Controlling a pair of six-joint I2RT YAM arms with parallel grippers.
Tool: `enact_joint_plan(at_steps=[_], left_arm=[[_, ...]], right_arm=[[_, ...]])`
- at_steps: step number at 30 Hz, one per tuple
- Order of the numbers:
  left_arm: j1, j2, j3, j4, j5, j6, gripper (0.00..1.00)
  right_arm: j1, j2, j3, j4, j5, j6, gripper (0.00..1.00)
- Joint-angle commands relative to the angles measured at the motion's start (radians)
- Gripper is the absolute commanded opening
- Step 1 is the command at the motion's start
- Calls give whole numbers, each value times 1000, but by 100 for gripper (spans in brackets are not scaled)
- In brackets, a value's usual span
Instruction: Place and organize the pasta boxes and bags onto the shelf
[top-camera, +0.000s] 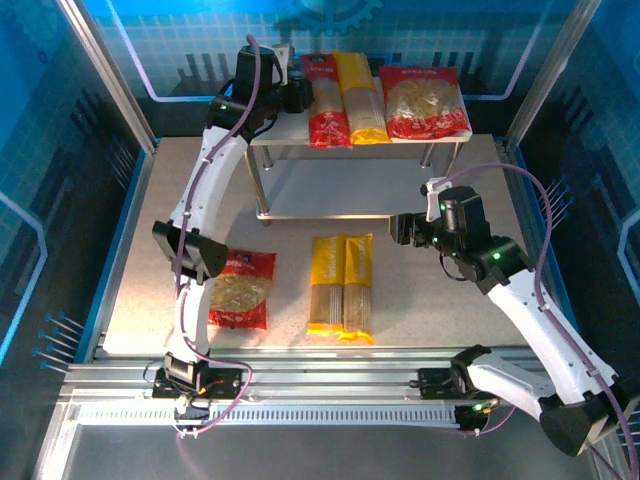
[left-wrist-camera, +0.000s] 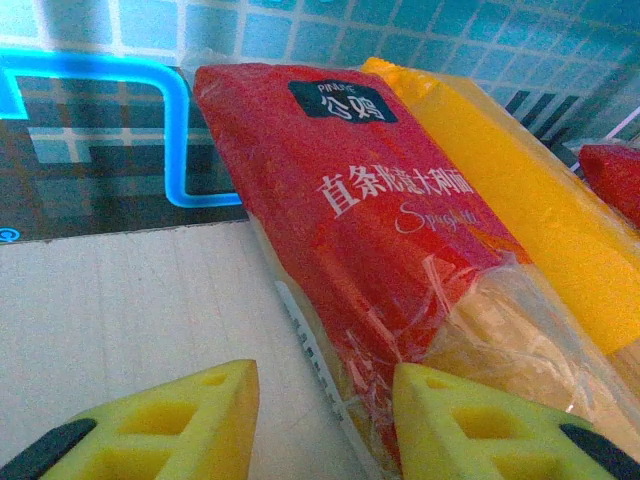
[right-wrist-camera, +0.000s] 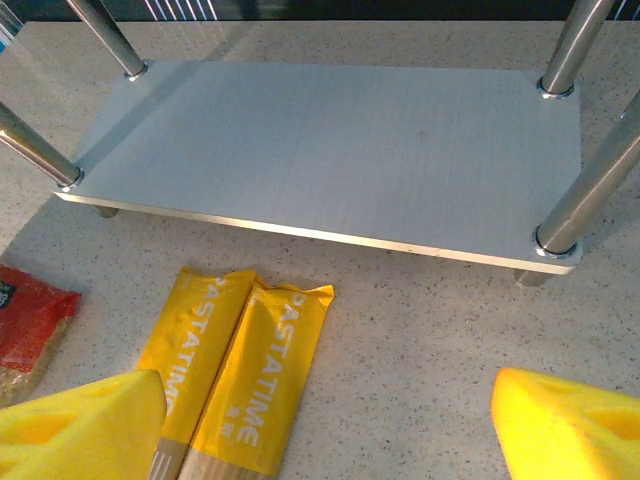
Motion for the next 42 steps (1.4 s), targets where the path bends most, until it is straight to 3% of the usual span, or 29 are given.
enact_joint_plan(at_steps=[1,5,11,16,17,19,22,24,28,33,42], left_arm=[[-23,21,13,-43,2,-17,39],[-21,-84,-80,-47,-204,7,39],[-21,-384,-433,173,-402,55,46],[-37,-599,-671,181,-433,83,50],[-49,-656,-752,173,-448,84,58],[-76,-770,-924,161,-453,68,63],[-116,-948,-1196,122,-443,-10,64],[-146,-1057,-1360,100,-433,-72,70],[-183,-1216,-1620,34,-402,-190,70],[-188,-1300,-1811,40,-361,-312,72],[-182,-1183,-1936,80,-394,-387,83]], right_arm=[[-18,-23,-12,-10,13,-3,85],[-23,-26,-15,-9,15,-8,86],[-29,-26,-21,5,-2,-9,86],[-31,-31,-18,8,-11,-14,86],[-31,-35,-19,9,-11,-15,86],[-33,-42,-21,15,-14,-18,86],[-37,-47,-18,19,-26,-21,86],[-37,-47,-14,21,-40,-21,86],[-38,-57,-17,30,-71,-11,86],[-38,-69,-27,42,-91,7,86],[-38,-92,-42,48,-87,8,87]])
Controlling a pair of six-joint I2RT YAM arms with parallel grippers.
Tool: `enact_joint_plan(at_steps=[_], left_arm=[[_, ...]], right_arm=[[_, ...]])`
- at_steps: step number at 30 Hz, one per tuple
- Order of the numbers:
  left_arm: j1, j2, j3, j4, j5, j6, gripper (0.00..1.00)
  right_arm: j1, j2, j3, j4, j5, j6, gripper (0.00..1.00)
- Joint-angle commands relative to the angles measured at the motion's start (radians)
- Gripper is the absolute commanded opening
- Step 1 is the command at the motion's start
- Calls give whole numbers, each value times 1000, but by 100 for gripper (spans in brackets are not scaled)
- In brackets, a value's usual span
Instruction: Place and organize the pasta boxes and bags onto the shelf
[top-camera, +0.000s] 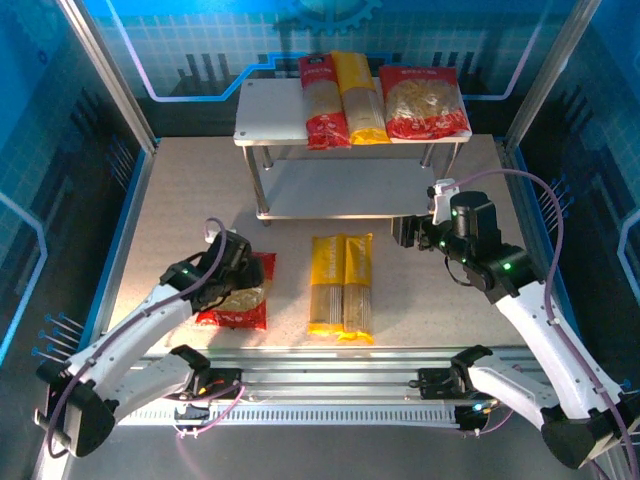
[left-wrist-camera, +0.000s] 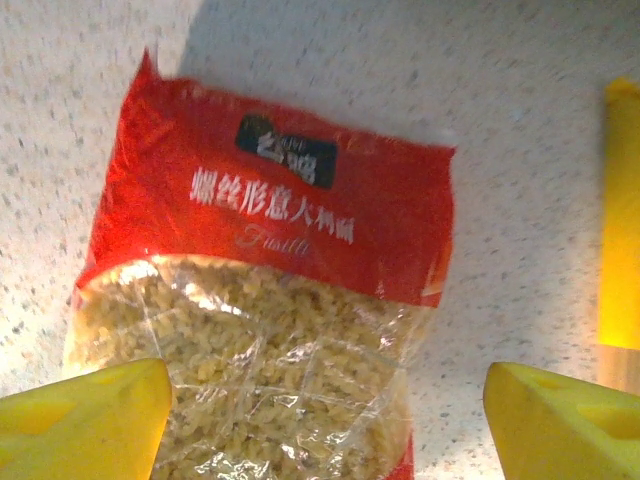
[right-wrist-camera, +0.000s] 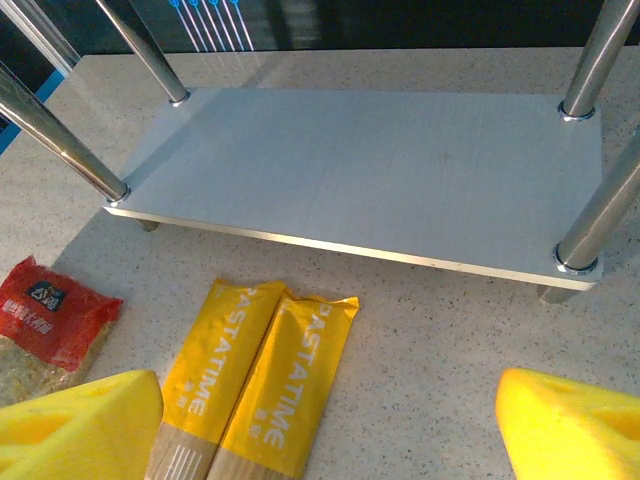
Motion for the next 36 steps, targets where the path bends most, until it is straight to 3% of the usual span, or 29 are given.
enact_joint_plan(at_steps=[1,5,13,28,31,33,36], left_arm=[[3,54,-36,40,-2,-56,86],[50,97,-73,71,47,-54,98],[108,141,-83,79,105,-39,99],[140,401,15,30,184,35,99],[142,437,25,38,223,53,87],[147,455,27,43,253,64,67],[149,476,30,51,284,78,49]], right_arm=[[-12,-20,-18,27,-11,8,87],[-13,-29,-23,20,1,2,88],[-15,-42,-40,30,15,2,89],[-32,-76,-65,32,34,-9,91],[-39,-76,-70,35,31,-10,91],[-46,-76,-73,36,25,-10,91],[-57,-76,-76,37,16,-9,91]])
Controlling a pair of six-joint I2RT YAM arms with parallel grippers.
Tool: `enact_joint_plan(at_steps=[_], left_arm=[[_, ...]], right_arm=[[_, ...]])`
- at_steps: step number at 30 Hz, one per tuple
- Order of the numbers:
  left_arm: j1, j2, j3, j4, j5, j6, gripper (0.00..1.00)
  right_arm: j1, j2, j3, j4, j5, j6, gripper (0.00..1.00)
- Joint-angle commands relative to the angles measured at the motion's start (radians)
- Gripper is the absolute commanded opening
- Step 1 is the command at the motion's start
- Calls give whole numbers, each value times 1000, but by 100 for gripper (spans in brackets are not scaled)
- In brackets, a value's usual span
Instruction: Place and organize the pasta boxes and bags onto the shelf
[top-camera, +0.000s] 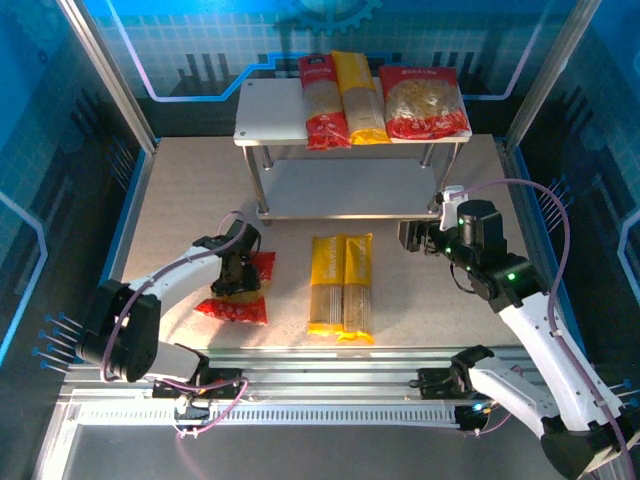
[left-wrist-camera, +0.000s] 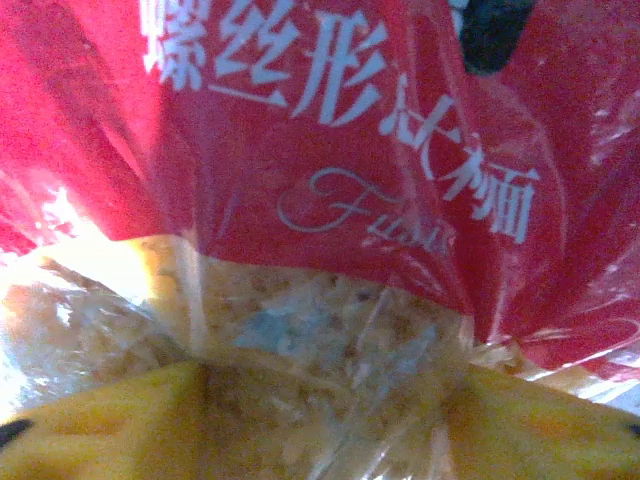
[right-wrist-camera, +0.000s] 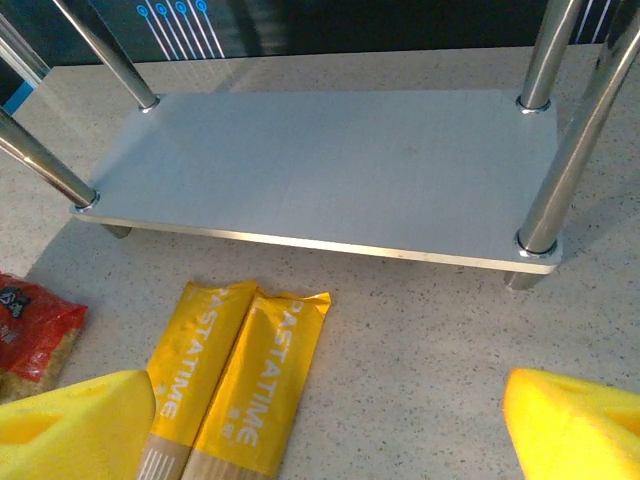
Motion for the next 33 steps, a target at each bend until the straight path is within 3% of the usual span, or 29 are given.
enact_joint_plan(at_steps=[1,7,9,33], left_arm=[[1,58,-18,37,131,32,45],[1,44,-30,51,170,48,21],[1,22,-37,51,172,52,0],[1,-458,148,-150,65,118,0]], right_arm=[[-23,-12,-11,25,-10,-9,91],[-33,-14,-10,28,-16,-6,91],[-33,-12,-9,28,-16,-5,91],[-36,2,15,34,-23,21,91]])
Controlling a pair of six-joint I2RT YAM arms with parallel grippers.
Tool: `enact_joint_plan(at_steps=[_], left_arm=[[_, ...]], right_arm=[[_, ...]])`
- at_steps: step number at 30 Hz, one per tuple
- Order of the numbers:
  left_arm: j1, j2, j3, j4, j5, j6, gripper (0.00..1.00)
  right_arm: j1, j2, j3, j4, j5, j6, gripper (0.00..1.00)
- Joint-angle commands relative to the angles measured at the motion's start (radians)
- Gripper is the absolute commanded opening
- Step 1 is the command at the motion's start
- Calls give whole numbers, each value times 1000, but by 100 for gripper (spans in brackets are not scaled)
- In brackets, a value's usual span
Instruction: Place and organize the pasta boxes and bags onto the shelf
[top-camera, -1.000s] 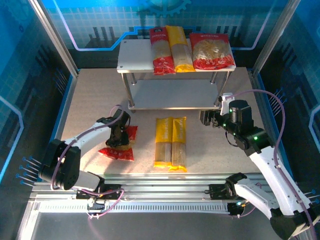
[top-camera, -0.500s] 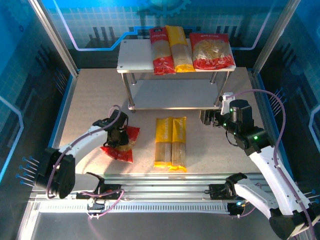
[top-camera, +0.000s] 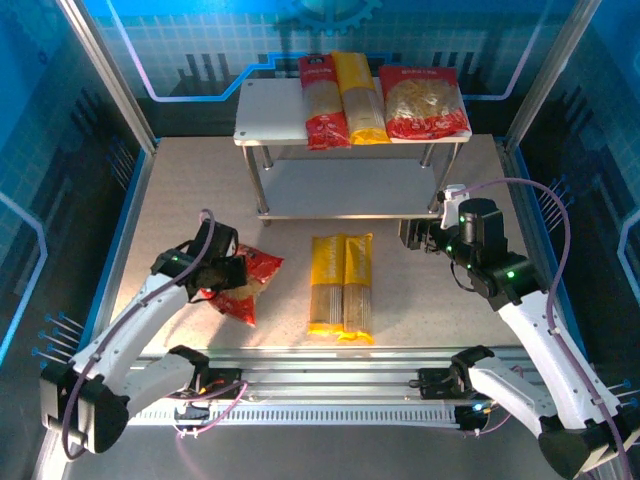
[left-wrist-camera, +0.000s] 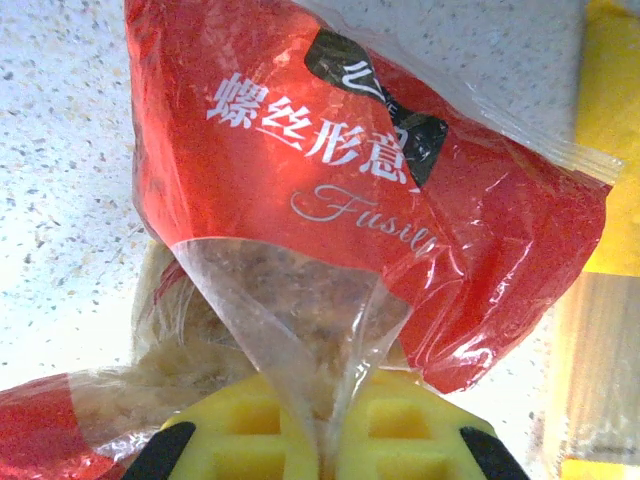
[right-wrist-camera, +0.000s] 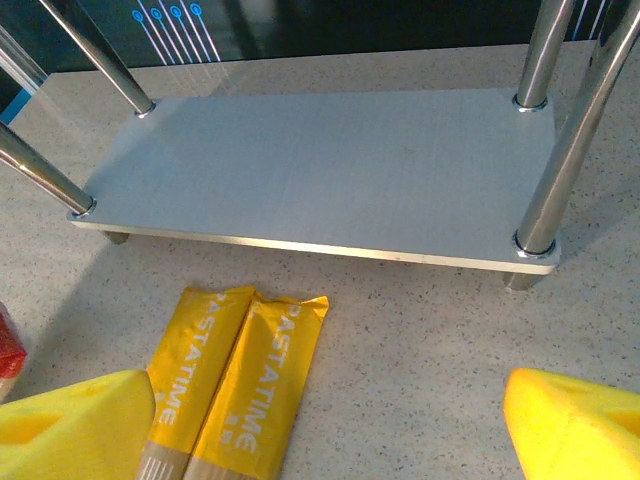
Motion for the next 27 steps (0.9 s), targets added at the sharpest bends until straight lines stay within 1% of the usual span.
enact_joint_plan(at_steps=[1,3,6,12,15,18,20,24,27], left_arm=[[-5,-58,113,-16,-35,39,0],[-5,-67,164,-39,-48,60,0],[-5,-65,284,-76,-69,102,0],[-5,-28,620,-175,-155,208,0],[-5,1,766,-196,-161,252,0],[-5,43,895,-182,-144,289,0],[-5,91,987,-155,-118,314,0],[-5,252,1233,-149,-81,358,0],[-4,364,1359,-116,-83,371,0]], right_arm=[[-15,-8,17,21,-6,16,91],[-14,-8,16,23,-7,18,91],[-13,-5,15,27,-7,19,91],[-14,10,19,38,-14,22,91],[-14,20,22,45,-18,23,91],[-14,29,23,48,-22,25,91],[-14,33,23,52,-26,27,91],[-13,45,29,58,-41,34,90],[-14,50,26,67,-44,39,90]])
